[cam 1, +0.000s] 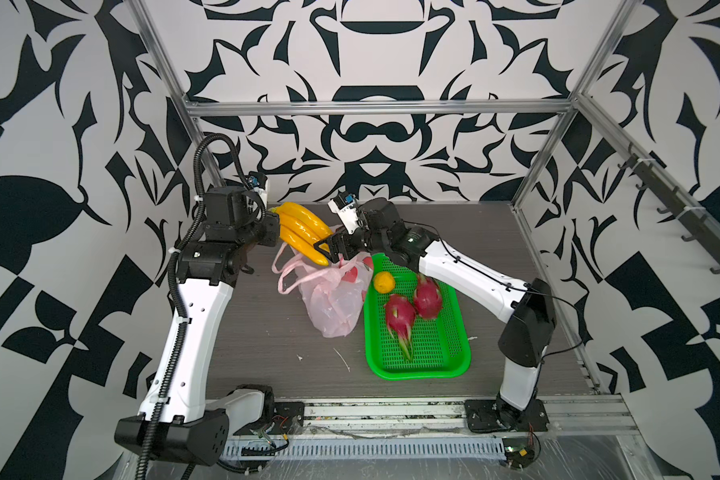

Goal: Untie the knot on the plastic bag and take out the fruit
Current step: 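Open the right gripper and draw it back while the left gripper lifts the bananas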

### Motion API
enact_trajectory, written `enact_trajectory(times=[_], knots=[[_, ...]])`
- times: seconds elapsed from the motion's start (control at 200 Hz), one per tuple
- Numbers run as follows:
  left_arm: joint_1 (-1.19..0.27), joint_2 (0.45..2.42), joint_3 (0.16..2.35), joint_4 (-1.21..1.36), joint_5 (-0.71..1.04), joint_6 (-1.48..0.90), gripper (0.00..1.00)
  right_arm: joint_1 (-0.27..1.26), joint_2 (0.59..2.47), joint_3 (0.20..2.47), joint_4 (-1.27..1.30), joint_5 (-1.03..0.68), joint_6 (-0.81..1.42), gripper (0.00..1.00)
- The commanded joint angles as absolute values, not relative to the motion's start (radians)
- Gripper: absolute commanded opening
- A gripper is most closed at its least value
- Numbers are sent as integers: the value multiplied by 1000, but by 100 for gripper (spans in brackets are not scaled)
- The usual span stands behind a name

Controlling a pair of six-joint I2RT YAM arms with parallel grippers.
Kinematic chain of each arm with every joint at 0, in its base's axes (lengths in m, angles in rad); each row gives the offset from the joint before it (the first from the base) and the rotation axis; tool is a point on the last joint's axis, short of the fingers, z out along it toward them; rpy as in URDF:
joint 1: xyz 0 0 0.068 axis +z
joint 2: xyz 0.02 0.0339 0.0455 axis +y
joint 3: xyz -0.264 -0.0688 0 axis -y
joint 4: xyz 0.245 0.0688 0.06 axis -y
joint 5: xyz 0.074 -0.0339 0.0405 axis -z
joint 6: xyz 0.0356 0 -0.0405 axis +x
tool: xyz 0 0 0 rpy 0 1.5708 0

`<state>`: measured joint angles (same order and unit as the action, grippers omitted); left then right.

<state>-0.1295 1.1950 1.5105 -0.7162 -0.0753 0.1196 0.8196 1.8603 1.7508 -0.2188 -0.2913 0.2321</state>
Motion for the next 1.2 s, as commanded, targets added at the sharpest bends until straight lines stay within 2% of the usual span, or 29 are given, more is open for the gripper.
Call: enact_trajectory(times=[0.0,0.19,0.345,0.825,1.02,1.195], knots=[[-132,1169,1529,-647,-104,113,0,823,1821,1725,-198,-267,218,95],[-132,1163,1558,-628,-149,115,0,822,1773,1656,-120,-209,256,95],[-132,1152,1581,-615,-116,49,0,822,1698,1566,-63,-124,272,95],[-138,1219,1559,-582,245,-267,0,775,1327,1283,-224,180,225,94],[-246,1235,1492,-571,195,-296,0,737,1158,1194,-331,320,224,94],[-344,1241,1424,-549,140,-332,0,690,1048,1143,-409,374,231,94]])
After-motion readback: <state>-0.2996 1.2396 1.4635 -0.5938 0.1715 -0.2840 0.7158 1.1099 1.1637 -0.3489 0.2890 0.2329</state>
